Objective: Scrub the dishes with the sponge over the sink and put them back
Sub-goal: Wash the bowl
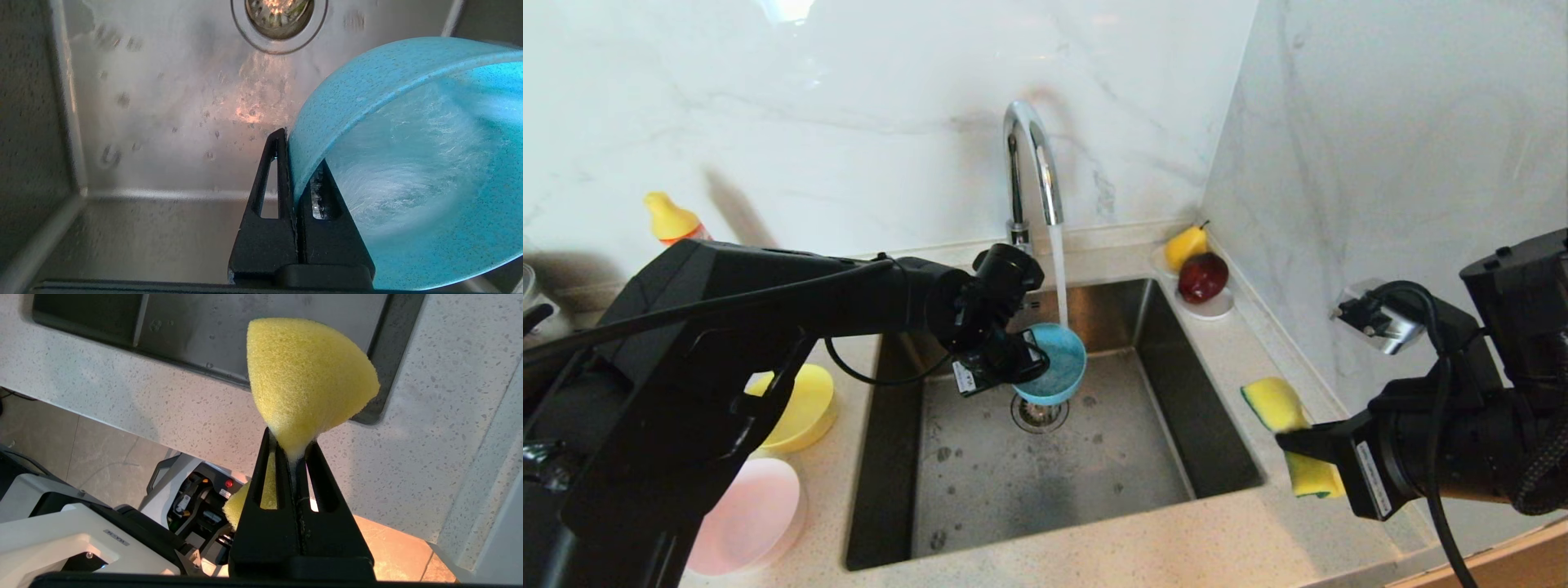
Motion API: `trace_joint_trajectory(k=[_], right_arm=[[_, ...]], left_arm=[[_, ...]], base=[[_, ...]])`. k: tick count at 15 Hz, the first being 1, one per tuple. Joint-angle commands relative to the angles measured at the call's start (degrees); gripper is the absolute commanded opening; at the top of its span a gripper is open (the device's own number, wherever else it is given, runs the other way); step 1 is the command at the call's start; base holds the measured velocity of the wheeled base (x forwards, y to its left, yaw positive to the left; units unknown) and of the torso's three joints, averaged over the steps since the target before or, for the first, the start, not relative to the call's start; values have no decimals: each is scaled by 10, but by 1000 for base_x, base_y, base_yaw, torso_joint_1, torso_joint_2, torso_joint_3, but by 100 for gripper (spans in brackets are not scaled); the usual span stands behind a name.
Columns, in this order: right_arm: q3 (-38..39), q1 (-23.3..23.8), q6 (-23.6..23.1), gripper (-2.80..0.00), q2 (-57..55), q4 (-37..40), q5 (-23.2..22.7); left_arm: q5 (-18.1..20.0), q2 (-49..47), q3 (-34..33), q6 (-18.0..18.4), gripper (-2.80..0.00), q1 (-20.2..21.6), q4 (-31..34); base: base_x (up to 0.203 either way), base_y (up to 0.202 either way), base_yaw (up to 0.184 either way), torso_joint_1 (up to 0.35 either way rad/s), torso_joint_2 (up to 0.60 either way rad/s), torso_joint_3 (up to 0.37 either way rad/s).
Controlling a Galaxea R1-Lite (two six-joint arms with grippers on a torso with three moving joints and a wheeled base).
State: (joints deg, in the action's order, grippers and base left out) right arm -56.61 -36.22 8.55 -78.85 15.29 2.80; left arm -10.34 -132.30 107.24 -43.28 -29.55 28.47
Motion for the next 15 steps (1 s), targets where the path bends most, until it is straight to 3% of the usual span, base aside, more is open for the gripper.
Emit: trace_joint_trajectory(k=[1,15], right_arm=[[0,3,1,-280,-2,1,0],[-5,4,1,-280,2,2,0]], left_arm=[[0,-3,21,-5,-280,-2,26],[-2,-18,24,-12,-280,-16,34]], base=[[0,0,0,0,0,0],[0,0,0,0,0,0]])
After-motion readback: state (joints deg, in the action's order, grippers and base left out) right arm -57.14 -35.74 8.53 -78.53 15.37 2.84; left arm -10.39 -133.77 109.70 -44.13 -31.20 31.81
